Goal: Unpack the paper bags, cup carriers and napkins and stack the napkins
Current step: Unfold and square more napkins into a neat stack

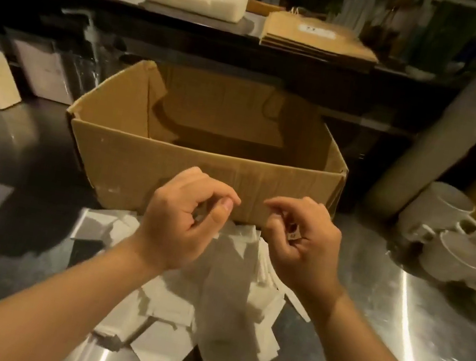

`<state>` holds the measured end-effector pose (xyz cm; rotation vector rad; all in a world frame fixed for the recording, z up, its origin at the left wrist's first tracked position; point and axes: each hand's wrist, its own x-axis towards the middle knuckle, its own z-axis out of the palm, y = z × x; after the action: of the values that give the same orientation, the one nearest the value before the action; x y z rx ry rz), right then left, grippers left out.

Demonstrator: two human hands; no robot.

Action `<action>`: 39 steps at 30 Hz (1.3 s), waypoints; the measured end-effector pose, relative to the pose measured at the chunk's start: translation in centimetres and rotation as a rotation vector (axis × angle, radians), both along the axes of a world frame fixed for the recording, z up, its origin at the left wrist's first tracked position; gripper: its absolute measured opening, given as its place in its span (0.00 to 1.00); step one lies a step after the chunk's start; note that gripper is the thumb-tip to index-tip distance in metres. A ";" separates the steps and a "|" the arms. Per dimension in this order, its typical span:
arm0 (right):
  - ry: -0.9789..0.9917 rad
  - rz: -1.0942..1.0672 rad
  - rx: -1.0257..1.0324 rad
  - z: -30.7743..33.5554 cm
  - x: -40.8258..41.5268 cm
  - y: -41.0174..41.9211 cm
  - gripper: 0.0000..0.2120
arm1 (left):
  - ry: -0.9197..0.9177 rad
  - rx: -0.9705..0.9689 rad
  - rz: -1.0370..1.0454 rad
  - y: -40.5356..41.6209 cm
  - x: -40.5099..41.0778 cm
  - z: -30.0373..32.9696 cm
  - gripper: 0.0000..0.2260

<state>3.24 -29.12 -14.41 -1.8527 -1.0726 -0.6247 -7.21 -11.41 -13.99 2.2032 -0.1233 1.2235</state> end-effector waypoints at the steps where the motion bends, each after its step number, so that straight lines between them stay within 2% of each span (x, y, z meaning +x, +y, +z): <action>1: 0.051 -0.009 0.041 -1.1 -0.3 -0.5 0.08 | 0.015 -0.001 -0.001 -0.6 -0.1 -1.1 0.10; 3: 0.197 -0.021 0.096 -3.3 -0.9 -1.2 0.07 | 0.101 -0.026 0.016 -1.8 -0.1 -3.3 0.09; 6: 0.413 -0.066 0.105 -5.2 -0.6 -1.2 0.05 | 0.340 -0.125 0.066 -2.7 0.8 -4.8 0.06; 8: 0.480 -0.113 0.097 -6.2 -0.2 -1.1 0.04 | 0.499 -0.208 0.099 -3.0 1.6 -5.5 0.06; 10: 0.518 -0.140 0.088 -6.8 0.0 -1.0 0.06 | 0.571 -0.273 0.123 -3.1 2.1 -6.0 0.06; 14: 0.521 -0.180 0.023 -7.7 -1.4 -1.6 0.07 | 0.555 -0.343 0.121 -3.8 0.6 -7.3 0.07; 17: 0.538 -0.199 -0.038 -8.2 -3.4 -2.3 0.08 | 0.559 -0.327 0.150 -4.5 -1.5 -8.3 0.07; 20: 0.548 -0.229 -0.219 -8.1 -4.9 -2.5 0.12 | 0.677 -0.271 0.172 -4.7 -2.6 -8.8 0.08; 22: 0.527 -0.280 -0.423 -7.5 -5.2 -2.1 0.13 | 0.756 -0.213 0.186 -4.7 -2.4 -8.7 0.14; 26: 0.527 -0.431 -0.600 -5.9 -3.9 -0.5 0.11 | 0.846 -0.068 0.259 -4.6 -1.4 -8.1 0.36; 27: 0.507 -0.474 -0.651 -5.5 -3.6 -0.2 0.11 | 0.857 -0.069 0.274 -4.6 -1.3 -8.0 0.38; 29: 0.500 -0.501 -0.716 -4.8 -2.8 0.4 0.13 | 0.868 -0.094 0.308 -4.1 -0.7 -8.4 0.34; 31: 0.526 -0.482 -0.727 -4.4 -1.9 0.7 0.13 | 0.854 -0.096 0.336 -3.8 -0.1 -9.1 0.30; 33: 0.544 -0.445 -0.720 -4.6 -1.2 0.7 0.12 | 0.834 -0.112 0.332 -3.7 0.2 -9.5 0.31; 39: 0.535 -0.255 -0.476 -6.6 -1.8 -0.3 0.13 | 0.816 -0.091 0.323 -3.7 0.3 -9.8 0.31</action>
<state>1.45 -29.39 -20.98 -2.4075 -0.6630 0.0174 -6.91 -15.07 -23.77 2.5179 0.6187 0.3759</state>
